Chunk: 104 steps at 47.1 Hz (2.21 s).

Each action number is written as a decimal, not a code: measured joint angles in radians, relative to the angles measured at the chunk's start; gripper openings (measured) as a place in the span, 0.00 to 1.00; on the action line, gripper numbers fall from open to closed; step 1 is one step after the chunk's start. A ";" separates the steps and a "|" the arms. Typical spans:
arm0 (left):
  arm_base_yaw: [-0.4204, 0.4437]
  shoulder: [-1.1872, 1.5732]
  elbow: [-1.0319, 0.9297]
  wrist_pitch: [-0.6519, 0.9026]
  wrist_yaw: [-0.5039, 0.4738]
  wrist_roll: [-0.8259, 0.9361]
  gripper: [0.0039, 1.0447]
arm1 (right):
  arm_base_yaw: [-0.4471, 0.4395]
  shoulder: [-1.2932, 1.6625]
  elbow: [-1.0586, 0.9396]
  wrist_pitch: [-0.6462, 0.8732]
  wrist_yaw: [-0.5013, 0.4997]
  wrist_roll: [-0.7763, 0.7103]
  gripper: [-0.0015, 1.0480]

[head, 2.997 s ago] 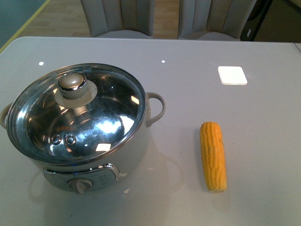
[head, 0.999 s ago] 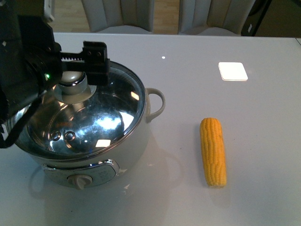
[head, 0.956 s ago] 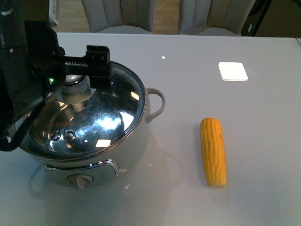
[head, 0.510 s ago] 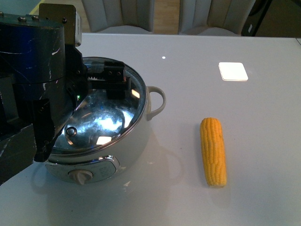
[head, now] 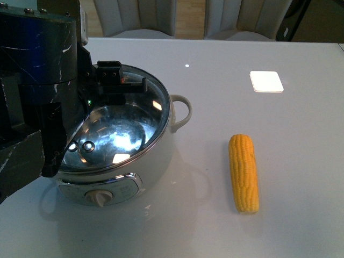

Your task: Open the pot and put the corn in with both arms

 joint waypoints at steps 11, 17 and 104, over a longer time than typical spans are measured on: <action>0.009 -0.055 -0.009 -0.051 0.015 0.020 0.38 | 0.000 0.000 0.000 0.000 0.000 0.000 0.92; 0.025 -0.105 -0.012 -0.091 0.025 0.041 0.38 | 0.000 0.000 0.000 0.000 0.000 0.000 0.92; 0.763 0.395 0.029 0.391 0.252 0.139 0.38 | 0.000 0.000 0.000 0.000 0.000 0.000 0.92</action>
